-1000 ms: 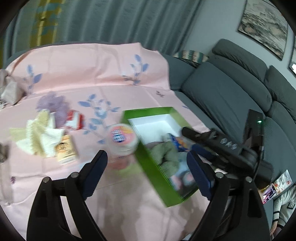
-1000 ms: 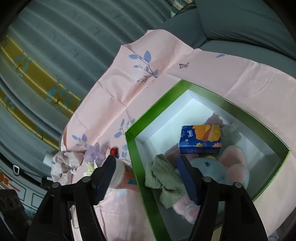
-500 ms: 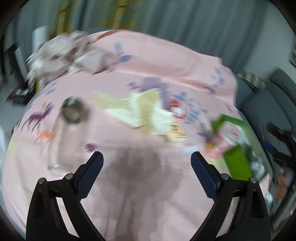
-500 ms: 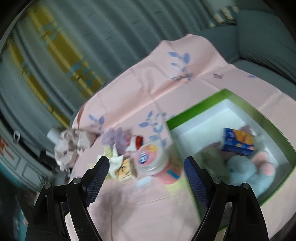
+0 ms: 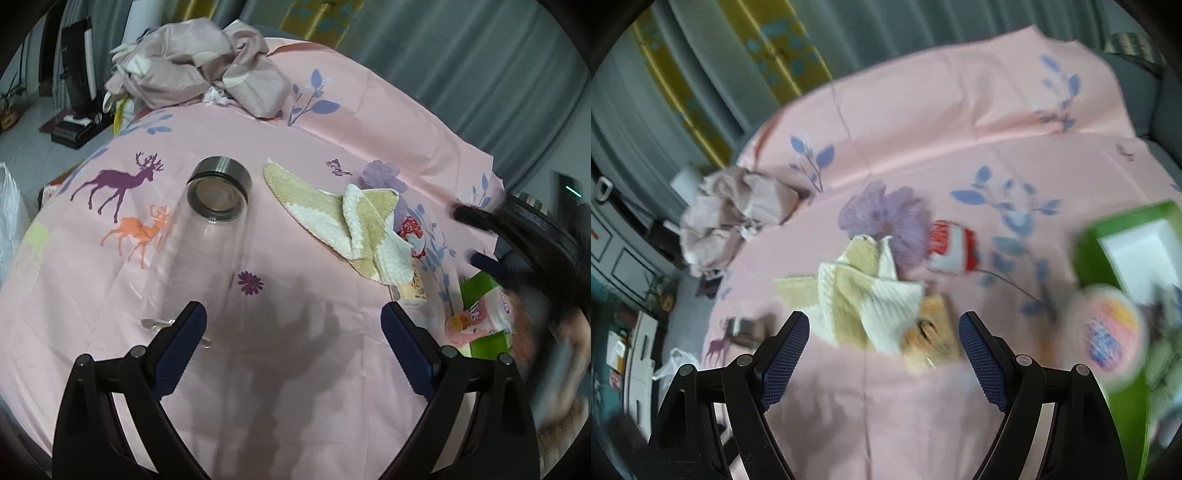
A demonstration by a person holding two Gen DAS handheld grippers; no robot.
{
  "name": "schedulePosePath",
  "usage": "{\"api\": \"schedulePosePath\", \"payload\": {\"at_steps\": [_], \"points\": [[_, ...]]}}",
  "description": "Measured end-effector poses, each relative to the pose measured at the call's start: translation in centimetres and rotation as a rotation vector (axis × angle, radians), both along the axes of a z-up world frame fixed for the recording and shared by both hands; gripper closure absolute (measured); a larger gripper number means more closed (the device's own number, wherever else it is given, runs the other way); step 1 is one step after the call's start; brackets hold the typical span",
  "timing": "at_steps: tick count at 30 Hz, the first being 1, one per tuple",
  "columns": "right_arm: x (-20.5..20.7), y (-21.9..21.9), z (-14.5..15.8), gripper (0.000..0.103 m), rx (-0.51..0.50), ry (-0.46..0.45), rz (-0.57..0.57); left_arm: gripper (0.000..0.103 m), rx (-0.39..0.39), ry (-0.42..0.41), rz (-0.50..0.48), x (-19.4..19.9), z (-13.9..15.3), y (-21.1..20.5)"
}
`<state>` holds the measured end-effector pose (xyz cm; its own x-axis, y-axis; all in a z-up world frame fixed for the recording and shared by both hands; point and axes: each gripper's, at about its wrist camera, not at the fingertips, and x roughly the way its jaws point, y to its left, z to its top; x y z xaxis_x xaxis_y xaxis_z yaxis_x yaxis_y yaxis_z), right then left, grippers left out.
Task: Organize soft objects
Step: 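Move the right tool back to the cream towel and purple mesh puff, then grasp the purple mesh puff and cream towel with the right gripper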
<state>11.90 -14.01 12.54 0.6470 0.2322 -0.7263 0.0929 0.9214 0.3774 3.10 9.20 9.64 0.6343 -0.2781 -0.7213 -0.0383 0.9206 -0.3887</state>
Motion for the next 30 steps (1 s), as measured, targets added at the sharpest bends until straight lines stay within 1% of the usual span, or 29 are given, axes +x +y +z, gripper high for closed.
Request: {"api": "schedulePosePath", "payload": {"at_steps": [3, 6, 8, 9, 11, 12, 14, 15, 16, 17, 19, 21, 23, 26, 28, 30], "points": [[5.3, 2.0, -1.5, 0.019, -0.003, 0.048, 0.008, 0.008, -0.031, 0.021, -0.004, 0.4, -0.3, 0.7], [9.8, 3.8, -2.6, 0.019, -0.055, 0.055, 0.014, 0.008, -0.038, 0.041, -0.010, 0.8, -0.5, 0.9], [12.1, 4.1, -3.6, 0.019, -0.107, 0.045, -0.018, 0.008, -0.049, 0.054, -0.013, 1.0, -0.7, 1.0], [13.2, 4.1, -4.6, 0.019, -0.127, 0.063, -0.044, 0.008, -0.053, 0.053, -0.020, 1.1, -0.7, 1.0], [14.6, 3.9, -6.3, 0.019, -0.136, 0.110, -0.043, 0.008, -0.053, 0.053, -0.028, 1.4, -0.8, 0.9], [15.2, 3.9, -7.7, 0.021, -0.139, 0.154, -0.014, 0.008, -0.052, 0.050, -0.026, 1.4, -0.7, 0.9], [15.5, 3.9, -9.2, 0.040, -0.163, 0.196, 0.003, 0.008, -0.041, 0.048, -0.024, 1.5, -0.7, 0.7], [15.0, 4.1, -9.3, 0.045, -0.206, 0.175, 0.002, 0.008, -0.036, 0.048, -0.026, 1.4, -0.8, 0.6], [14.5, 4.3, -9.2, 0.065, -0.241, 0.164, 0.006, 0.008, -0.032, 0.049, -0.030, 1.4, -0.8, 0.5], [14.1, 4.5, -9.3, 0.078, -0.254, 0.179, 0.023, 0.008, -0.030, 0.048, -0.033, 1.3, -0.7, 0.4], [13.0, 4.6, -9.0, 0.087, -0.234, 0.206, 0.082, 0.008, -0.032, 0.041, -0.035, 1.1, -0.7, 0.4], [11.4, 4.4, -8.6, 0.089, -0.168, 0.248, 0.144, 0.008, -0.033, 0.031, -0.027, 1.0, -0.6, 0.5], [9.7, 4.5, -8.1, 0.089, -0.135, 0.259, 0.204, 0.008, -0.025, 0.027, -0.018, 0.9, -0.5, 0.5], [7.0, 5.0, -6.8, 0.089, -0.180, 0.257, 0.272, 0.008, -0.023, 0.021, -0.011, 0.7, -0.5, 0.5], [4.9, 5.5, -5.9, 0.089, -0.212, 0.274, 0.327, 0.008, -0.022, 0.016, -0.009, 0.5, -0.4, 0.4], [3.4, 5.7, -4.9, 0.089, -0.265, 0.264, 0.331, 0.008, -0.012, 0.014, -0.003, 0.3, -0.3, 0.4]]}}
